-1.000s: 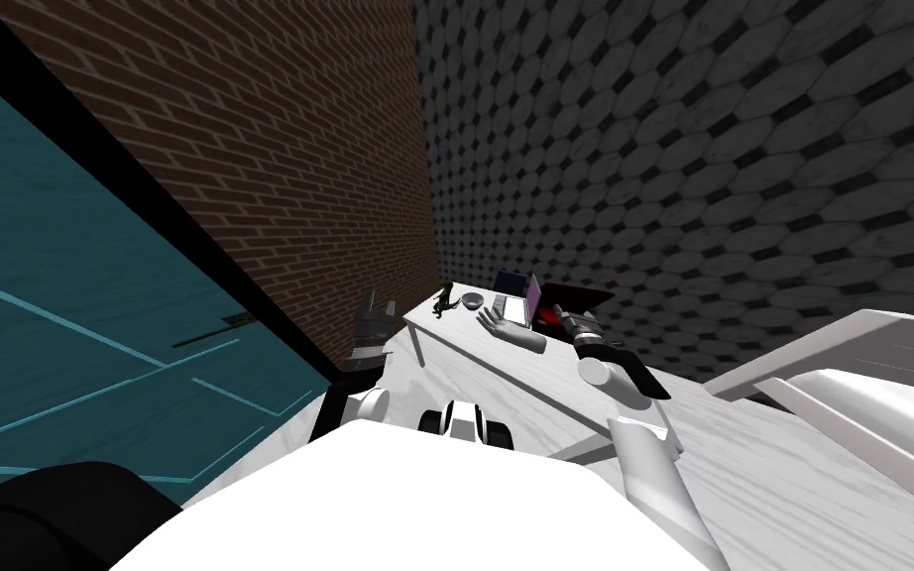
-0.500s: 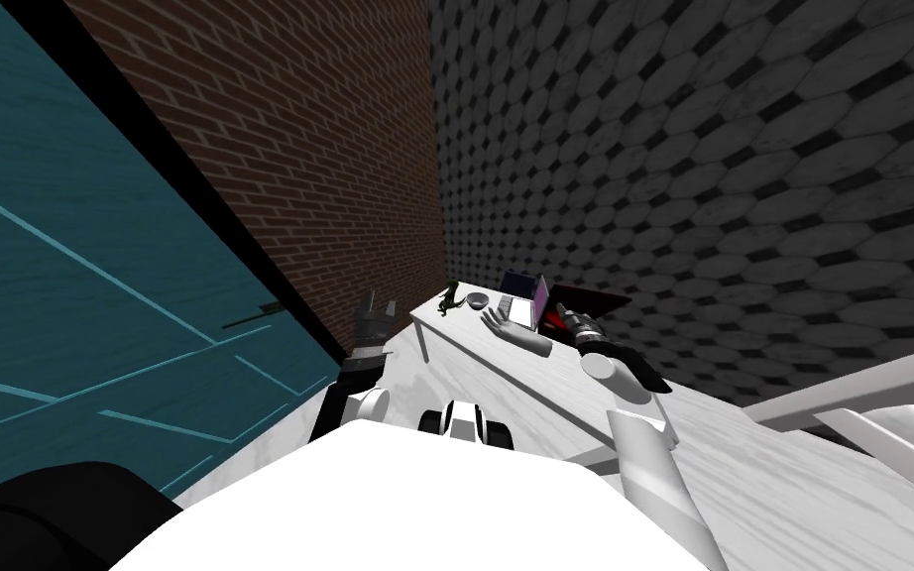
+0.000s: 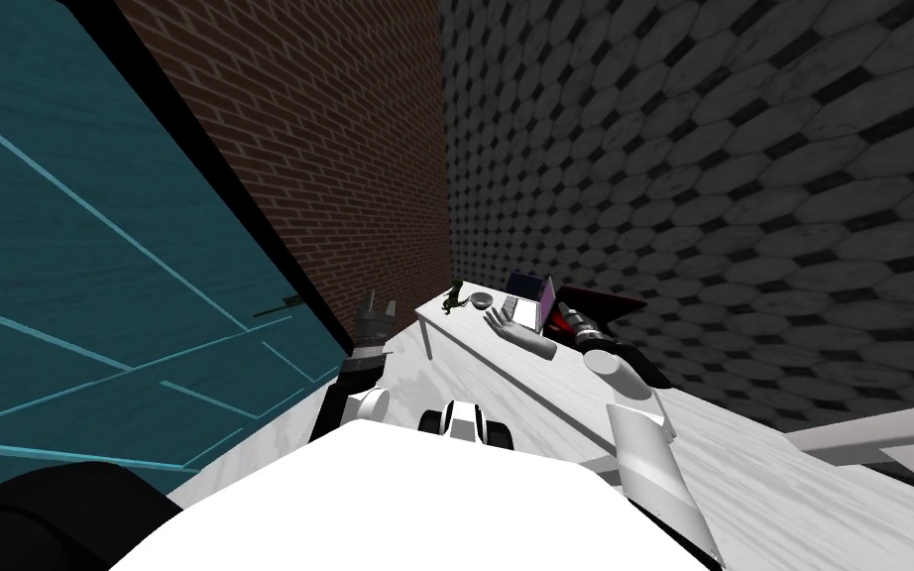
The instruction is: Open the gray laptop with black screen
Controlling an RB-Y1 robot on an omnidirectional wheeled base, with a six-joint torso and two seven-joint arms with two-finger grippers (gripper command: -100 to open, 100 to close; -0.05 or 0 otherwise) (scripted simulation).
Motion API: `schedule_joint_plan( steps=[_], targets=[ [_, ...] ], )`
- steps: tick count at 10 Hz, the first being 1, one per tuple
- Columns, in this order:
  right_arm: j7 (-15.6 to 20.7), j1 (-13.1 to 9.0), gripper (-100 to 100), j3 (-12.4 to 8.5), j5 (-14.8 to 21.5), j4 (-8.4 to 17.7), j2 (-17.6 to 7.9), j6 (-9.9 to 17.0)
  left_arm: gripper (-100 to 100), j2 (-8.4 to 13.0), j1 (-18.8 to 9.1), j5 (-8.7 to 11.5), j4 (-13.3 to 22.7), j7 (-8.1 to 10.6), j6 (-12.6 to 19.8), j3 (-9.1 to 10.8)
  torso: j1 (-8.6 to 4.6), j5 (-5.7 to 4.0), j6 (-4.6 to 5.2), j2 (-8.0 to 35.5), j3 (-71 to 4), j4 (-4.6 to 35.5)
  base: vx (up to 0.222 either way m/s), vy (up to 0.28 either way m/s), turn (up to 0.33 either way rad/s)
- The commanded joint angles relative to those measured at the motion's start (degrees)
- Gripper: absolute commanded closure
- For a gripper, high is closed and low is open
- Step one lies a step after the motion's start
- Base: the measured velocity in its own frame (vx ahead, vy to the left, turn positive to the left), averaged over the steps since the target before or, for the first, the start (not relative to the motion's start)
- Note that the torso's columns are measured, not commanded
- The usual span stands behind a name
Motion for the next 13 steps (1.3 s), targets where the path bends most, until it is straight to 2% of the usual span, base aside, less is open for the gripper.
schedule_joint_plan(
  steps=[1,3,4,7,9,10,13],
  targets=[
    [-3.1,-1.3,-100,-1.1,-1.1,1.4,-0.2,1.4,0,0.0,0.0,0.0,0.0,0.0,0.0,0.0,0.0,0.0,-0.04,0.0,0.0,0.0,-0.018,-0.025,0.081],
    [-6.8,-3.2,-100,-2.8,-3.0,3.5,-0.9,3.2,0,0.0,0.0,0.0,0.0,0.0,0.0,0.0,-0.04,-0.01,-0.03,0.0,0.0,0.0,-0.024,-0.039,0.163],
    [-7.3,-3.2,-100,-2.8,-3.0,3.5,-0.9,3.2,0,0.0,0.0,0.0,0.0,0.0,0.0,0.0,-0.06,-0.02,-0.04,0.0,0.0,0.0,-0.021,-0.035,0.08],
    [-12.1,-5.3,-100,-4.6,-5.1,5.8,-1.9,5.3,0,0.0,0.0,0.0,0.0,0.0,0.0,0.0,0.0,0.0,-0.02,0.0,0.0,0.0,-0.026,-0.03,0.119],
    [-14.1,-6.1,-100,-5.3,-6.0,6.8,-2.4,6.2,0,0.0,0.0,0.0,0.0,0.0,0.0,0.0,-0.02,-0.01,-0.02,0.0,0.0,0.0,-0.024,-0.029,0.112],
    [-13.5,-5.8,-100,-5.1,-5.7,6.5,-2.3,5.9,0,0.0,0.0,0.0,0.0,0.0,0.0,0.0,0.0,0.0,-0.01,0.0,0.0,0.0,-0.008,-0.012,0.014],
    [-13.7,-8.8,-100,-7.5,-4.1,11.6,-4.1,3.9,0,0.0,0.0,0.0,0.0,0.0,0.0,0.0,-0.05,-0.01,-0.04,0.1,0.1,0.0,-0.069,-0.029,0.208]
  ],
)
